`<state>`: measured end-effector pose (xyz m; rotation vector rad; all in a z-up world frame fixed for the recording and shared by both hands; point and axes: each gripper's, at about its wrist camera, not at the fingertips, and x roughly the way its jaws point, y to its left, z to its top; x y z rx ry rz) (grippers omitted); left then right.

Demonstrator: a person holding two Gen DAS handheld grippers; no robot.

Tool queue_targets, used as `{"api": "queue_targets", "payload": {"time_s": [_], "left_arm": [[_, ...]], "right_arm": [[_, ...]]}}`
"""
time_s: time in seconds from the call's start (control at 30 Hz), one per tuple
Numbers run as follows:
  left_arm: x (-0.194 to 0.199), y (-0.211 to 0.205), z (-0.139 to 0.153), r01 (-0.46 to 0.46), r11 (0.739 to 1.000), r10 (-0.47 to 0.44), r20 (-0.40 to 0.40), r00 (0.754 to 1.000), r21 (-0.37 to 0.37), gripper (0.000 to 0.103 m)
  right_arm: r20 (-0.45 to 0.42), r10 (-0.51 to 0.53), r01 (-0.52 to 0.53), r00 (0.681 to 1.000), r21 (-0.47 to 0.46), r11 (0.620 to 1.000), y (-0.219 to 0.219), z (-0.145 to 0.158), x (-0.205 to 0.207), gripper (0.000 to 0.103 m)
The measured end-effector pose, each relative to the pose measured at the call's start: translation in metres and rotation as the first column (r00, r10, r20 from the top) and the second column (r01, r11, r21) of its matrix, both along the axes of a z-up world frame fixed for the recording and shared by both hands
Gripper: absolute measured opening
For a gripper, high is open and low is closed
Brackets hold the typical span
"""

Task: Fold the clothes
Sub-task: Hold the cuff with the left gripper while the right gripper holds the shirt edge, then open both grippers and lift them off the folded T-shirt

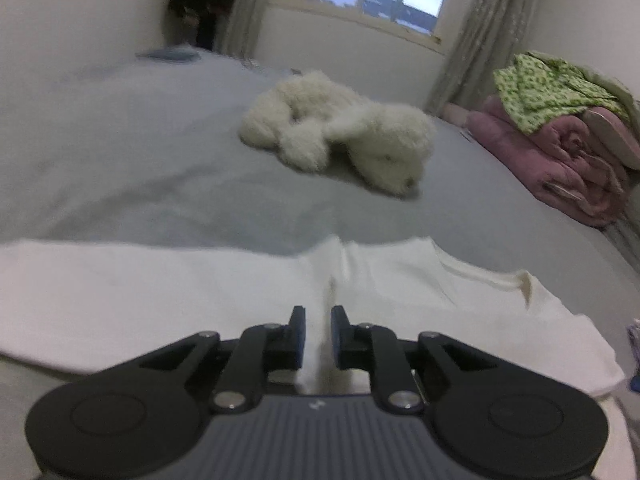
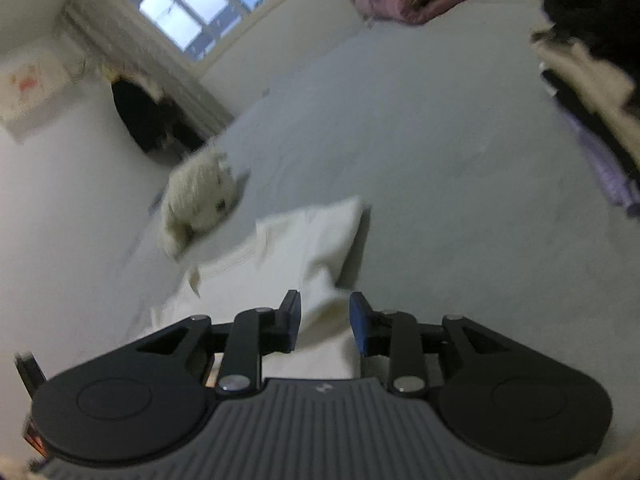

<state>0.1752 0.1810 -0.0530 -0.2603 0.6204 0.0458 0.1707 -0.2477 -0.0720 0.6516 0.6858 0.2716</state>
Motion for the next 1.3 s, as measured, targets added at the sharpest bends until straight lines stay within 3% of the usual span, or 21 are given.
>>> {"api": "queue_targets", "payload": {"time_s": [0.2,0.3,0.53,0.77,0.8,0.83,0.87,1.0,1.13,1.3], "left_arm": [[-0.003,-0.037,0.012,0.137,0.991,-0.137,0.043,0.990,-0.004,0.013],[0.000,-0.065,0.014,0.241,0.970,-0.241,0.044,0.970,-0.010,0.013],[0.019,-0.148,0.005,0.495,0.863,-0.494,0.036,0.869,-0.100,0.013],[0.042,-0.219,-0.008,0.630,0.757,-0.633,0.044,0.773,-0.175,0.013],[0.044,-0.227,-0.014,0.634,0.752,-0.640,0.031,0.768,-0.181,0.013],[0.045,-0.234,-0.019,0.638,0.748,-0.646,0.017,0.763,-0.187,0.013],[0.048,-0.239,-0.026,0.634,0.751,-0.646,-0.009,0.763,-0.183,0.013],[0.038,-0.238,-0.040,0.643,0.749,-0.646,0.041,0.762,-0.157,0.013],[0.039,-0.235,-0.043,0.634,0.752,-0.638,0.045,0.769,-0.182,0.013],[0.034,-0.233,-0.034,0.631,0.757,-0.635,0.038,0.772,-0.172,0.014]], "right_arm": [[-0.052,-0.061,0.066,0.997,0.096,0.993,-0.009,-0.016,0.042,0.032],[-0.084,-0.068,0.079,0.994,0.130,0.988,-0.009,-0.028,0.065,0.032],[-0.084,-0.043,0.058,0.996,0.196,0.979,-0.015,-0.041,0.085,0.032],[-0.058,0.015,-0.004,0.998,0.178,0.984,-0.020,-0.043,0.094,0.029],[-0.054,0.023,-0.014,0.998,0.164,0.986,-0.019,-0.042,0.096,0.027],[-0.050,0.032,-0.024,0.998,0.151,0.988,-0.019,-0.042,0.099,0.012],[-0.044,0.040,-0.034,0.998,0.136,0.990,-0.018,-0.041,0.101,0.006],[0.048,0.048,-0.052,0.998,0.088,0.995,-0.023,-0.032,0.100,0.005],[0.041,0.060,-0.059,0.997,-0.035,0.998,-0.016,-0.047,0.102,0.004],[0.027,0.085,-0.083,0.996,-0.073,0.994,-0.018,-0.028,0.086,0.017]]}}
